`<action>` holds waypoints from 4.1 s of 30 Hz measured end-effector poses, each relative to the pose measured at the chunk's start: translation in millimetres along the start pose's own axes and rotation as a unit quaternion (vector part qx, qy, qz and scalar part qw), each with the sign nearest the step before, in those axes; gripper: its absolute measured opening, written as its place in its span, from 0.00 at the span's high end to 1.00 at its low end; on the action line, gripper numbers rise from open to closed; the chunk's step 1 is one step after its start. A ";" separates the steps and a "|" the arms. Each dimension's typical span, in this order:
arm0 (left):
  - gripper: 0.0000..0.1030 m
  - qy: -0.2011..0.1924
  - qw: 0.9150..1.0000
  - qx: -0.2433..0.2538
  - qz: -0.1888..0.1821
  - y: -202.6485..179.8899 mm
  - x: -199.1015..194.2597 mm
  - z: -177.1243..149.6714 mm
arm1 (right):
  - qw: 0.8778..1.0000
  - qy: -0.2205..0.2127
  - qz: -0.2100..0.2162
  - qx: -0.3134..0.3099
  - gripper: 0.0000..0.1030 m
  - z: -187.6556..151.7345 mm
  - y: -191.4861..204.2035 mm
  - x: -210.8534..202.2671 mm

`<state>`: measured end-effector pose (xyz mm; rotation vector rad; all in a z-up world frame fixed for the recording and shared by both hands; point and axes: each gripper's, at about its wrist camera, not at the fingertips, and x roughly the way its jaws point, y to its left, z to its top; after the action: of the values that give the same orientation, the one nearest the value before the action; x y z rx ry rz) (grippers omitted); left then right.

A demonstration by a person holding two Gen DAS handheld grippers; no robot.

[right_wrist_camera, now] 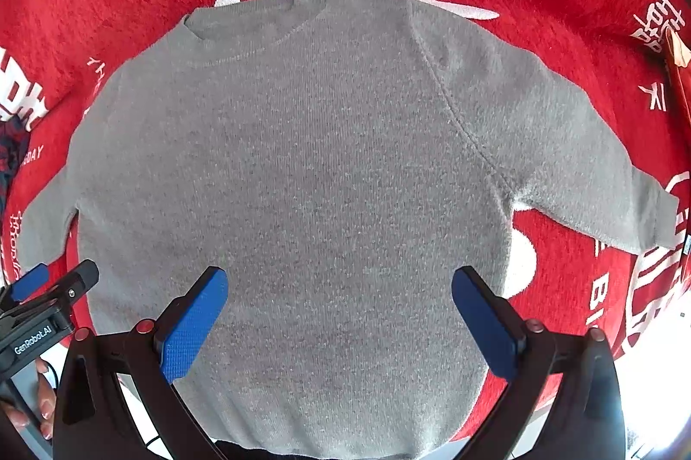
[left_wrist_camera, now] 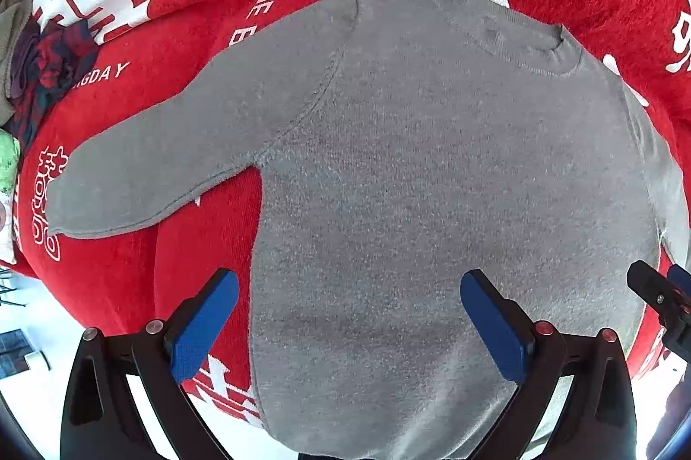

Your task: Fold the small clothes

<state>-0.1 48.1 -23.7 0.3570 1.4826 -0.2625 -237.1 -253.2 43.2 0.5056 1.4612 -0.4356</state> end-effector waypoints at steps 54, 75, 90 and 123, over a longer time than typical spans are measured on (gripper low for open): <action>0.00 0.020 0.999 0.023 0.023 -29.4 5.8 -9.2 | 1.000 0.025 0.015 0.013 0.00 -3.4 -20.6 12.6; 0.00 0.026 0.999 0.026 0.022 -31.4 11.2 -6.9 | 0.999 0.028 0.017 0.009 0.00 -0.5 -12.0 20.8; 0.00 0.028 0.999 0.028 0.027 -40.3 11.9 -8.5 | 1.000 0.027 0.012 0.006 0.00 2.6 -17.5 22.1; 0.00 0.024 0.999 0.014 -0.015 26.4 23.7 -1.1 | 1.000 0.022 -0.022 0.000 0.00 -7.2 40.8 23.1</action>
<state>10.9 73.9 -45.4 0.3668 1.5342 -0.3006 -218.3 -215.1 22.2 0.4856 1.5171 -0.4623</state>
